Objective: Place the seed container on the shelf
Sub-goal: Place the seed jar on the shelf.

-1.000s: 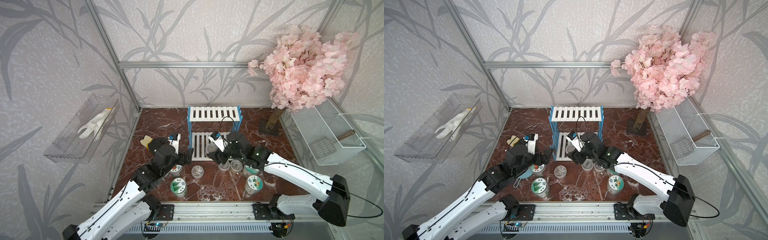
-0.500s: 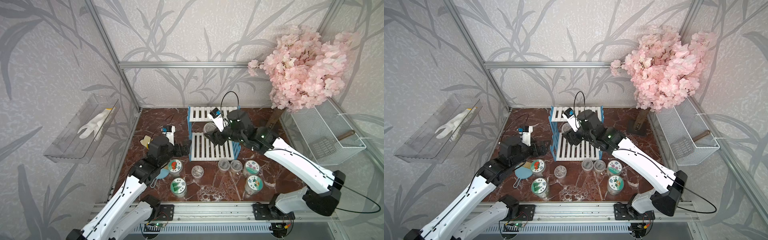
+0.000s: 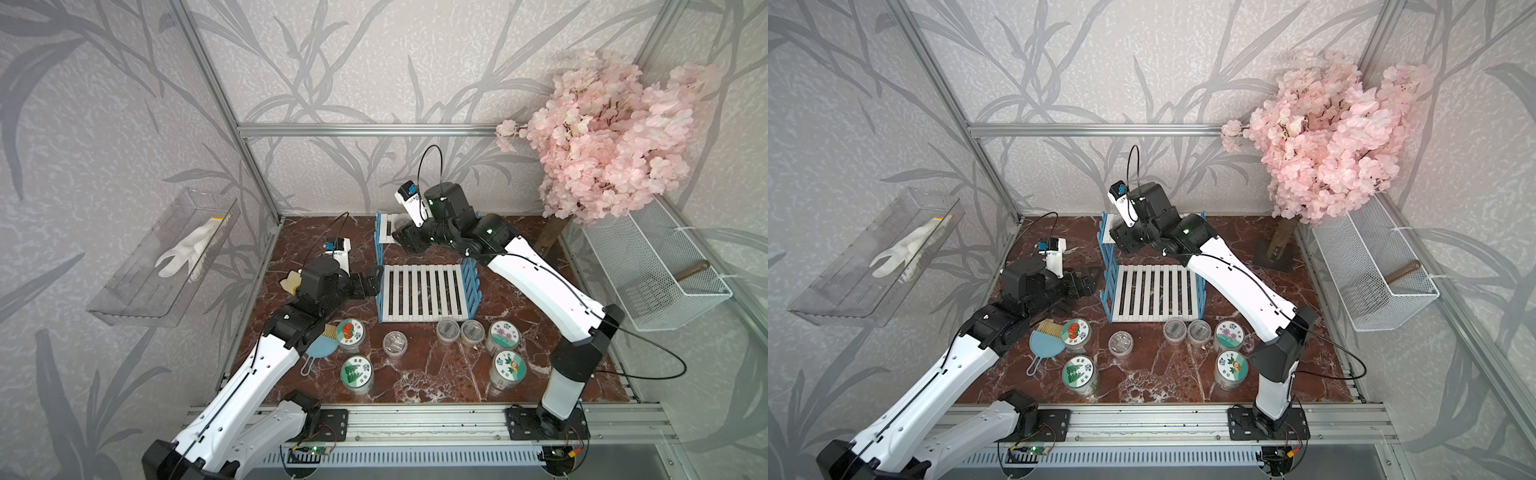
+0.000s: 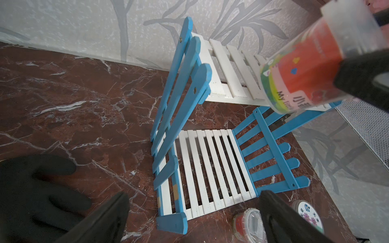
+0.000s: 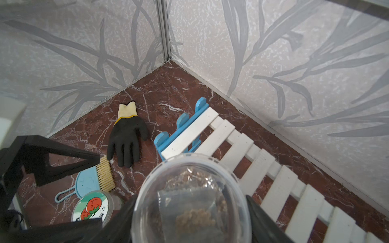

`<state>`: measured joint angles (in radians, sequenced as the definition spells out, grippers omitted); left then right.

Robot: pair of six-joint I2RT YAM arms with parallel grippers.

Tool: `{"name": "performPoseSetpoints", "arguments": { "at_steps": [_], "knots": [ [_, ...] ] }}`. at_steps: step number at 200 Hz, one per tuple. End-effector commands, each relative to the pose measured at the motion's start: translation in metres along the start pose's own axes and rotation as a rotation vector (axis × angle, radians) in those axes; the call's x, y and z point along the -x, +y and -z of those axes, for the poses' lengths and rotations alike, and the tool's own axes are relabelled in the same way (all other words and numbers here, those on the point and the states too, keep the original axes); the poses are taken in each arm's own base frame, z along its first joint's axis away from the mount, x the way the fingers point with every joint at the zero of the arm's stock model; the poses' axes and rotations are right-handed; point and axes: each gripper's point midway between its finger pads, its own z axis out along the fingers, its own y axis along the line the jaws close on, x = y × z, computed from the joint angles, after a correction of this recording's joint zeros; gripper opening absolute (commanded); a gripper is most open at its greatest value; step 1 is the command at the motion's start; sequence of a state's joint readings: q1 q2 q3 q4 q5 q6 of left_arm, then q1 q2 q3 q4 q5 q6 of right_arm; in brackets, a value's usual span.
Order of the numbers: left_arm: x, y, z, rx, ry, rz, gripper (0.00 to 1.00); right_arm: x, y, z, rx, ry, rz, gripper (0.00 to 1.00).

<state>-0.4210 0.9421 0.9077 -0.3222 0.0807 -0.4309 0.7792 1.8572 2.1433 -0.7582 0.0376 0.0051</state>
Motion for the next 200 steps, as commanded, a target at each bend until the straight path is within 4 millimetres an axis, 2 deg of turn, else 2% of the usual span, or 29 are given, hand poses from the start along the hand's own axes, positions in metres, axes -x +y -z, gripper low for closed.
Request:
{"name": "performPoseSetpoints", "arguments": {
  "at_steps": [1, 39, 69, 111, 167, 200],
  "knots": [
    [0.022, -0.007, 0.005, -0.02, -0.048, -0.022, 1.0, -0.001, -0.008, -0.009, -0.027, 0.051, 0.019, 0.72],
    [0.024, -0.002, 0.008, -0.011, -0.058, -0.009, 1.0, 0.01, -0.007, -0.028, -0.024, 0.066, 0.019, 0.72],
    [0.022, 0.001, 0.009, -0.01, -0.051, -0.005, 1.0, 0.01, -0.005, -0.042, 0.004, 0.075, 0.008, 0.72],
    [0.026, 0.005, 0.01, -0.004, -0.077, -0.028, 1.0, 0.012, -0.006, -0.046, 0.018, 0.067, -0.014, 0.73],
    [0.047, -0.018, 0.01, -0.123, -0.156, -0.149, 1.0, 0.009, -0.006, -0.051, 0.038, 0.074, -0.03, 0.73],
    [0.058, -0.018, 0.014, -0.108, -0.202, -0.17, 1.0, 0.014, -0.006, -0.048, 0.05, 0.059, -0.037, 0.73]
  ]
}}
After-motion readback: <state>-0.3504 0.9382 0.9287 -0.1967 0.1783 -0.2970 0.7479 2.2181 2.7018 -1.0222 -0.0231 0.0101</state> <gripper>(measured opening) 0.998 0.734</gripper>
